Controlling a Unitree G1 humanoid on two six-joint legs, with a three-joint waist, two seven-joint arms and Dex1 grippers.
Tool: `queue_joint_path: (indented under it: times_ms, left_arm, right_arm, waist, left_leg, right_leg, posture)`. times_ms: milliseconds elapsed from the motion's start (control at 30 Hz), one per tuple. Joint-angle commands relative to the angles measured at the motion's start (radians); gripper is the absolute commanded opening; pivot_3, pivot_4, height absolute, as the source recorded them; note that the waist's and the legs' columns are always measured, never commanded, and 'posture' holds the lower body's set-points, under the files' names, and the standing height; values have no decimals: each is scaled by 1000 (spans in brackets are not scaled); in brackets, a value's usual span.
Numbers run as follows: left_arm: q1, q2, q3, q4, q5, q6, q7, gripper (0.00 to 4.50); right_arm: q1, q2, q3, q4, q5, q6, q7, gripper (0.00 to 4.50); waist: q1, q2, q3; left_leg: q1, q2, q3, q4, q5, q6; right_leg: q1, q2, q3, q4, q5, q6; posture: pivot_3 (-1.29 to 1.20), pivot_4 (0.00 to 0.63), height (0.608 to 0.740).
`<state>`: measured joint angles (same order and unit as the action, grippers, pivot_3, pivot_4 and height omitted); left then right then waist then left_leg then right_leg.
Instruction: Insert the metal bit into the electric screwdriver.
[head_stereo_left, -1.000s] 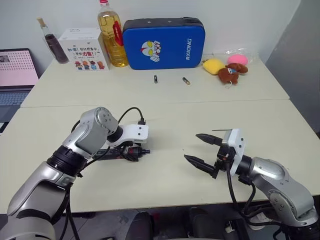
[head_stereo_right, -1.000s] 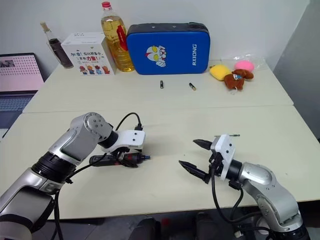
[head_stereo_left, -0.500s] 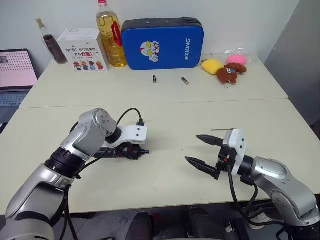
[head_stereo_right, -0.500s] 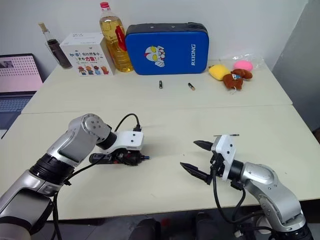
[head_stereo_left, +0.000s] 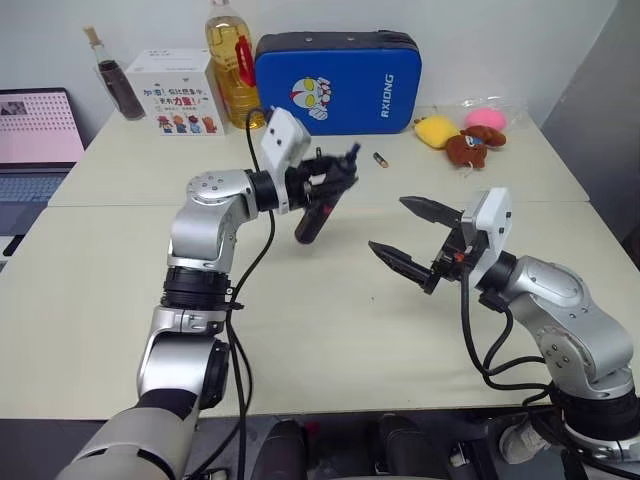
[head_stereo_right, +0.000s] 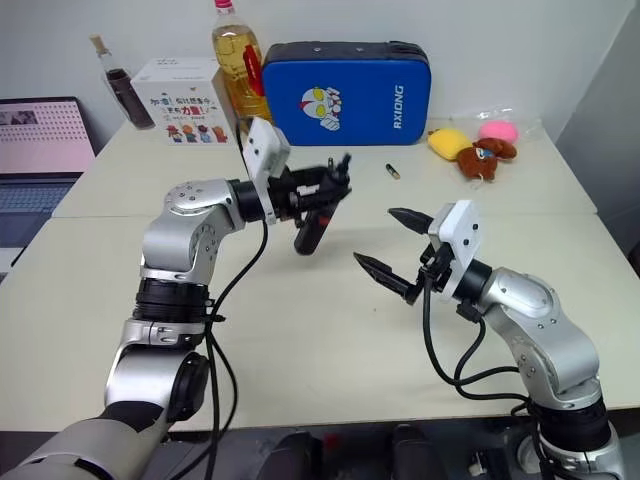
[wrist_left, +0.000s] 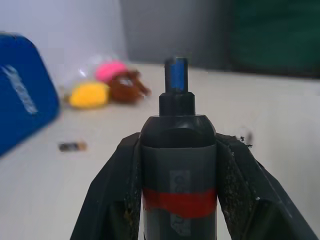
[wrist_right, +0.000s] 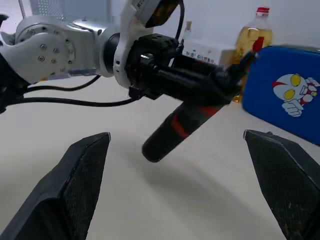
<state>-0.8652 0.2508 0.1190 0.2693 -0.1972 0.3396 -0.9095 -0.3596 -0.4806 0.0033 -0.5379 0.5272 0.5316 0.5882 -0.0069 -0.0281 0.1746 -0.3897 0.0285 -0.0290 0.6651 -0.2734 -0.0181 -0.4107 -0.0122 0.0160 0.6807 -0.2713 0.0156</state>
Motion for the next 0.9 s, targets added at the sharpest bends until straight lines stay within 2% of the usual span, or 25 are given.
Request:
queue_joint_path:
  times_ms: [33, 167, 300, 533, 733, 833, 867, 900]
  left_arm:
    - [91, -80, 48, 14, -23, -215, 142, 1681]
    - [157, -103, 29, 20, 1, -323, 206, 1681]
    - [258, -144, 31, -18, -45, -312, 256, 1681]
    - [411, -97, -7, -168, -49, -252, 286, 1681]
    - [460, -67, -24, -208, -53, -235, 305, 1681]
    - [457, -66, -33, -217, -63, -235, 315, 1681]
    - [444, -69, -39, -212, -63, -236, 320, 1681]
    - [429, -74, -44, -202, -61, -241, 325, 1681]
  right_arm:
    - [-66, 49, 16, 2, -29, -14, -62, 4500]
    - [-99, 100, 21, 22, -42, -3, -107, 4500]
    - [-131, 193, 12, 33, 27, 79, -189, 4500]
    - [-93, 99, -19, 78, -2, 161, -168, 4500]
    - [-109, 26, -23, 126, -3, 180, -123, 4500]
    - [-135, -126, 33, 215, -88, 158, -9, 4500]
    - [-163, -230, 73, 306, -143, 135, 84, 4500]
    - [-199, -344, 136, 433, -237, 35, 208, 4500]
  waist:
    - [-2, 0, 0]
    - [2, 0, 0]
    - [4, 0, 0]
    - [6, 0, -1]
    - [3, 0, -1]
    - [2, 1, -1]
    - [3, 1, -1]
    - [3, 2, -1]
  left_leg:
    - [0, 0, 1, 0, 0, 0]
    - [0, 0, 0, 0, 0, 0]
    - [-1, 0, 0, 0, 0, 0]
    - [-2, -1, 1, 1, 0, 0]
    - [6, -2, 3, -1, 0, 0]
    - [6, -2, 4, -1, 0, 0]
    - [6, -2, 4, -1, 0, 0]
    - [6, -2, 4, -1, 0, 0]
  right_leg:
    - [0, -3, 0, 0, 0, 0]
    - [-1, -3, -2, 1, 0, -1]
    - [-1, -2, -2, 1, 0, 0]
    - [1, -7, -2, 0, 1, 2]
    - [4, -5, -1, -1, 1, 3]
    - [4, -3, -1, -1, 1, 3]
    - [4, -4, -1, -1, 1, 3]
    - [5, -4, -1, -1, 1, 3]
  posture:
    - [0, 150, 740]
    - [0, 150, 740]
    - [0, 150, 740]
    - [0, 150, 740]
    - [0, 150, 740]
    - [0, 150, 740]
    - [0, 150, 740]
    - [0, 150, 740]
